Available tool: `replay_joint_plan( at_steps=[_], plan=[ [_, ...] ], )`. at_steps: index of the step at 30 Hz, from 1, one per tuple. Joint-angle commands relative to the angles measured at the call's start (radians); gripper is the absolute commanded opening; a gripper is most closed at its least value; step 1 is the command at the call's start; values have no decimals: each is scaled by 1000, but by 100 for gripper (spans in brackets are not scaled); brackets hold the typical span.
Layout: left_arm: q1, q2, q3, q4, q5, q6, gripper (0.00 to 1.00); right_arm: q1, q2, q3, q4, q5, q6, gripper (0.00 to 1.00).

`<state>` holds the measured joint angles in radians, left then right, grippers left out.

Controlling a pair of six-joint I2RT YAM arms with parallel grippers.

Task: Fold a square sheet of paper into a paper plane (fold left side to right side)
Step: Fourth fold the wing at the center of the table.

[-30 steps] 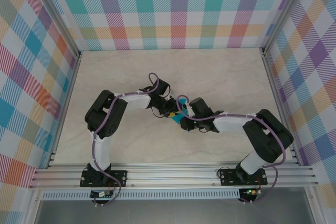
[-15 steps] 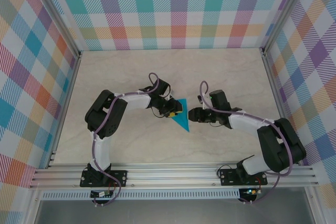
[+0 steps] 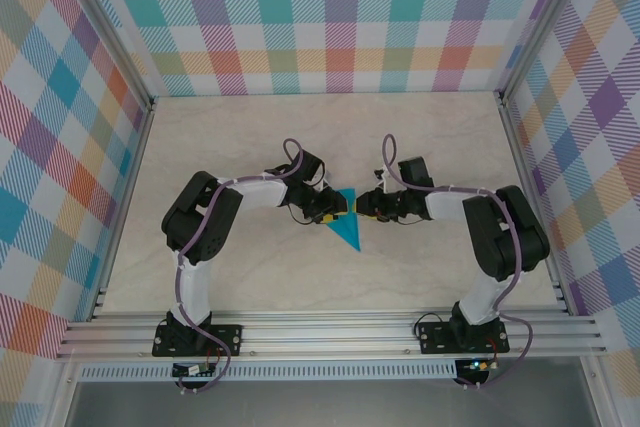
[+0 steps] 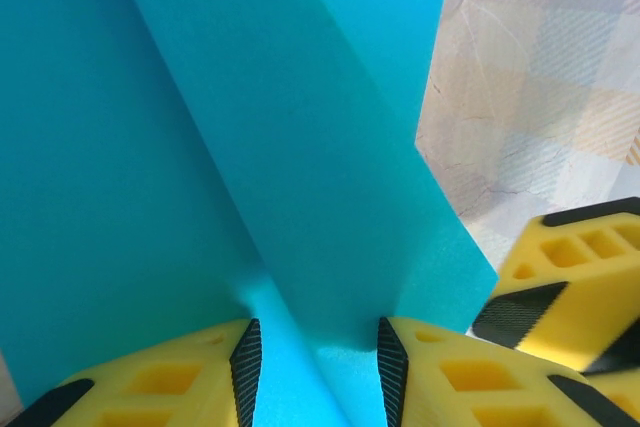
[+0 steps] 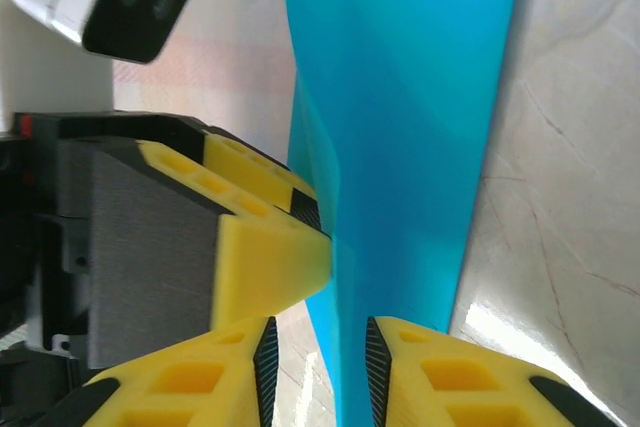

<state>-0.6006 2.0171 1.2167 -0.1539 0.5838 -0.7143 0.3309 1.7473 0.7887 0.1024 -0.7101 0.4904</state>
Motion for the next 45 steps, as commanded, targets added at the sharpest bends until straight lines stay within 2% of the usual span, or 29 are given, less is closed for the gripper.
replay_joint_plan(
  at_steps=[1,6,10,16,20,25,45],
  plan=[
    [-14,18,14,-36,-30,8,39,3,21,30,35,-67,1,30],
    [-15,20,14,-36,-29,7,39,5,40,35,33,-77,-6,30],
    [-14,21,15,-36,-28,8,39,14,64,45,32,-74,-8,25],
    [-14,23,15,-38,-25,7,39,22,66,39,32,-28,-13,12],
    [-15,24,13,-38,-27,9,39,22,70,43,-7,15,-40,7],
    [-16,23,10,-38,-27,9,39,20,78,43,-43,72,-64,6],
    [-21,28,13,-37,-25,7,39,22,133,69,-64,56,-79,6]
  ],
)
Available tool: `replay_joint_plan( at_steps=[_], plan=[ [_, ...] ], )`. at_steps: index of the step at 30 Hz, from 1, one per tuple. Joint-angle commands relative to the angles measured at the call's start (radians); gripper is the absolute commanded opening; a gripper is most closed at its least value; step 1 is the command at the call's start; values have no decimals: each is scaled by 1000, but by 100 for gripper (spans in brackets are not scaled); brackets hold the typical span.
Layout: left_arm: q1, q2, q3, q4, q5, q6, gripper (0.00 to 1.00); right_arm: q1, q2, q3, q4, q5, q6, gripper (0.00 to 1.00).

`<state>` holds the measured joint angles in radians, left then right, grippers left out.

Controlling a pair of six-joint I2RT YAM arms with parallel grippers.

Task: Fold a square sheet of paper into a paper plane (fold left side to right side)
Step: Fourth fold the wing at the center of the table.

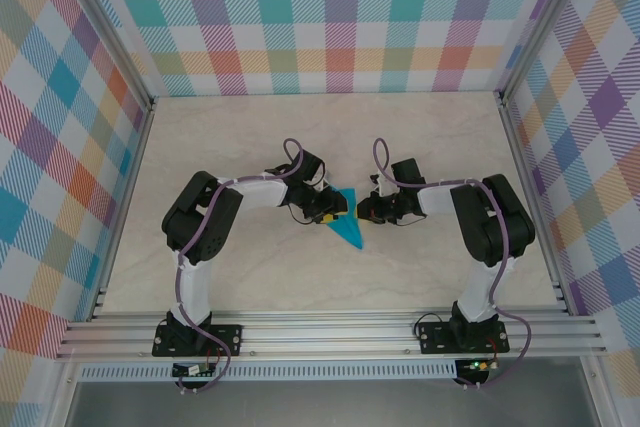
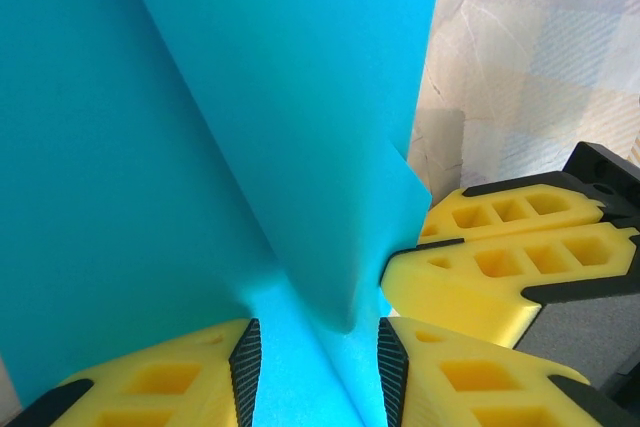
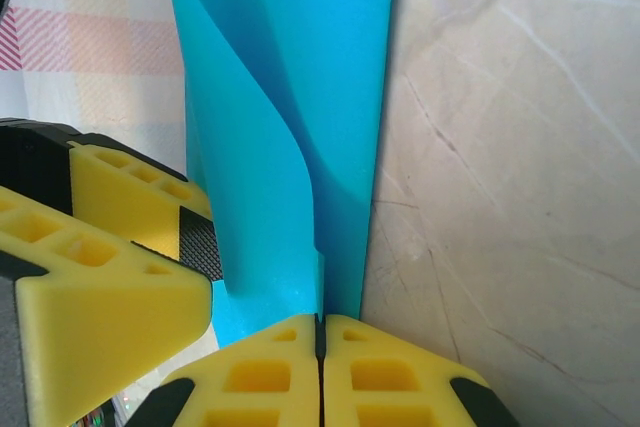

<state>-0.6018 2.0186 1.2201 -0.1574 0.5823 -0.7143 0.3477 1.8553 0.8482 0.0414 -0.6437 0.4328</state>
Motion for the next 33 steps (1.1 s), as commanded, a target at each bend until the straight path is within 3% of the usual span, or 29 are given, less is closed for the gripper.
replay_joint_plan(
  at_steps=[1,21,33],
  plan=[
    [-20,28,9,-33,-24,7,39,5,25,6,-2,-13,-20,6],
    [-23,34,13,-33,-24,4,40,17,-53,-40,0,-22,-4,7],
    [-23,35,20,-41,-22,6,40,17,-6,-2,-34,15,-17,8]
  ],
)
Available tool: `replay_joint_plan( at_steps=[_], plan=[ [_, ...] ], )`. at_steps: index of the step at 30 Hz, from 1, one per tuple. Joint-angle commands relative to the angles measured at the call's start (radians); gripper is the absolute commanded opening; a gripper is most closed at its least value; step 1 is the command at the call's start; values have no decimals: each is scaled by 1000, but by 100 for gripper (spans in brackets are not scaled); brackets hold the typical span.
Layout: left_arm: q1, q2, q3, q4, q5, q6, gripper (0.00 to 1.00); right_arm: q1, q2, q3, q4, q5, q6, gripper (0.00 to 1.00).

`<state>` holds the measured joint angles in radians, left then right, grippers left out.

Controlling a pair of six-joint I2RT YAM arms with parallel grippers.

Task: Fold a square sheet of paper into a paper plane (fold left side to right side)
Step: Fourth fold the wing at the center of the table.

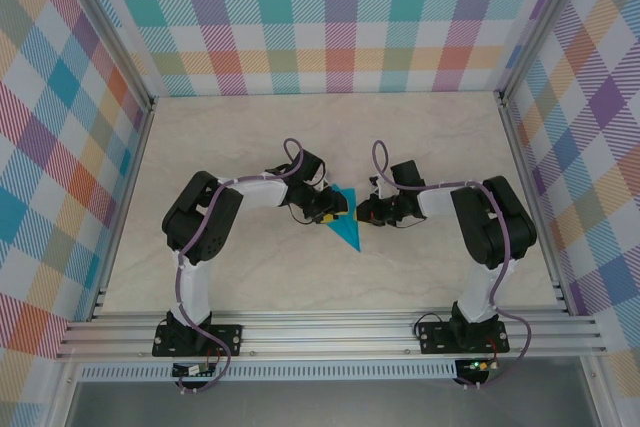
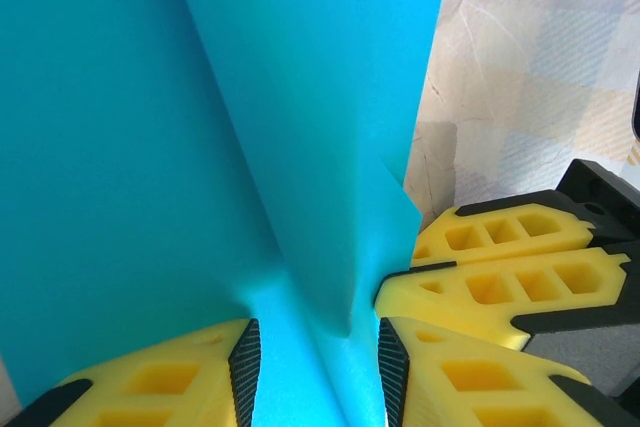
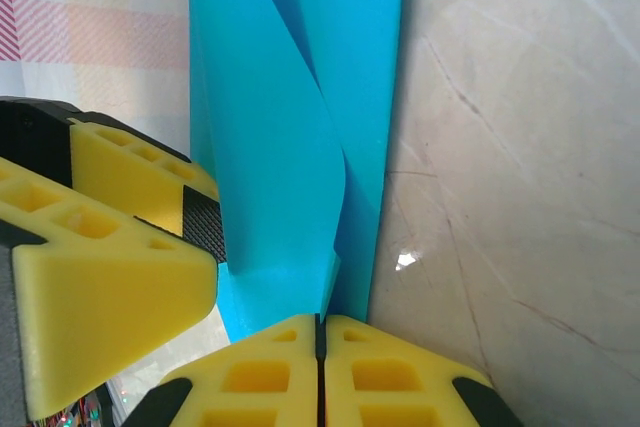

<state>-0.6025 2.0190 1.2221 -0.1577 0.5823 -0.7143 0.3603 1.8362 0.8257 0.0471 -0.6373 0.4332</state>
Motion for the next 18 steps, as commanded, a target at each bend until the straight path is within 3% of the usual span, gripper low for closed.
replay_joint_plan(
  at_steps=[1,18],
  plan=[
    [-22,34,18,-40,-22,7,40,4,12,27,-46,11,-19,8],
    [-23,41,24,-41,-21,8,40,8,11,32,-68,5,-33,8]
  ],
)
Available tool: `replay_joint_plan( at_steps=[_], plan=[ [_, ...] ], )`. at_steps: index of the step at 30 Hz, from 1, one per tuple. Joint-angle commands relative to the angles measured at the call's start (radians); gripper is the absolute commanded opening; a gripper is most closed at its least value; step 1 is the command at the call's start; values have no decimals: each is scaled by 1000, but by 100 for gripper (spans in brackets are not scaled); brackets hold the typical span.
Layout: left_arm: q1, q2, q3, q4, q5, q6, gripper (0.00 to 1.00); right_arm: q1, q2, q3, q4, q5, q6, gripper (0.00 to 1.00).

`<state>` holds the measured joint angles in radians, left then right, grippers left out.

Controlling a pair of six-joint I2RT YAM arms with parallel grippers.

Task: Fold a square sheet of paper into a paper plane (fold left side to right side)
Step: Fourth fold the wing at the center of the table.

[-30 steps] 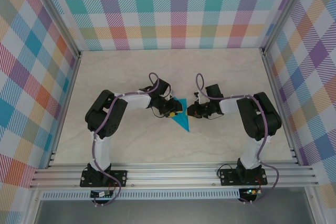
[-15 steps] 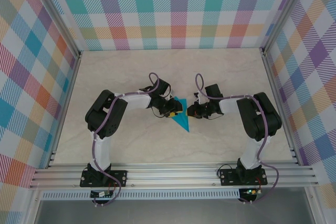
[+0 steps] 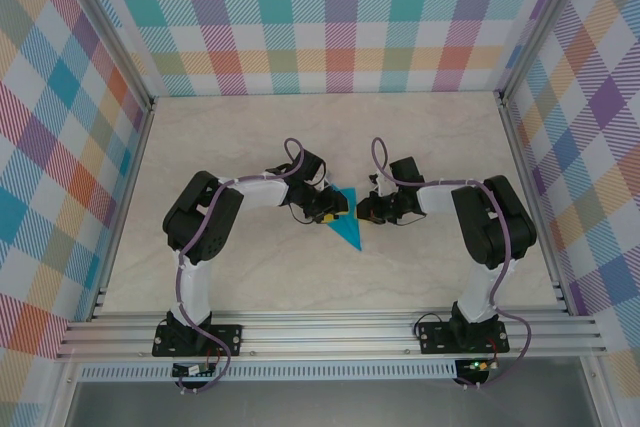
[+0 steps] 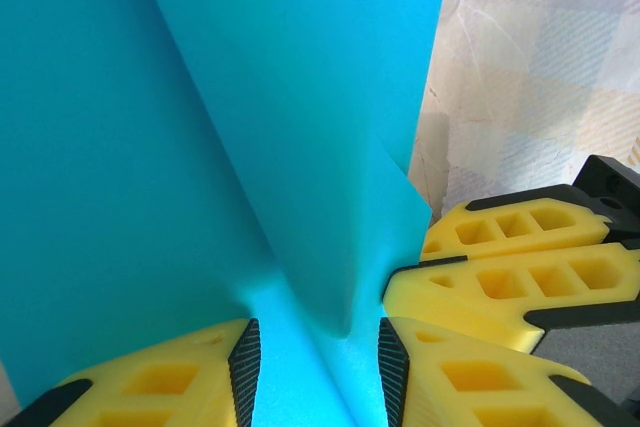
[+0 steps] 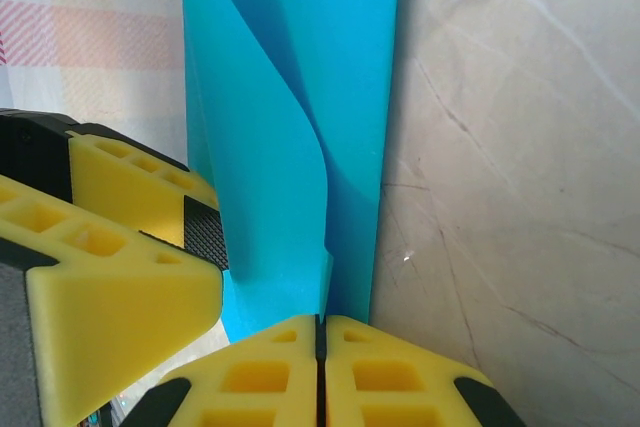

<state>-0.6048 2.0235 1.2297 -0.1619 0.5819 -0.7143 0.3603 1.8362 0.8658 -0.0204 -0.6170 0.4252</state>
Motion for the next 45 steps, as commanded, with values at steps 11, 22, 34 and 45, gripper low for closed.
replay_joint_plan(
  at_steps=[11,22,34,45],
  plan=[
    [-21,4,13,-42,-14,12,40,8,56,13,-59,46,-22,8],
    [-21,-79,75,-170,-36,68,37,8,94,27,-99,62,-28,8],
    [-21,41,202,-185,1,76,27,9,94,25,-107,62,-29,8],
    [-9,120,227,-196,-52,75,27,8,89,25,-113,69,-34,8]
  ],
)
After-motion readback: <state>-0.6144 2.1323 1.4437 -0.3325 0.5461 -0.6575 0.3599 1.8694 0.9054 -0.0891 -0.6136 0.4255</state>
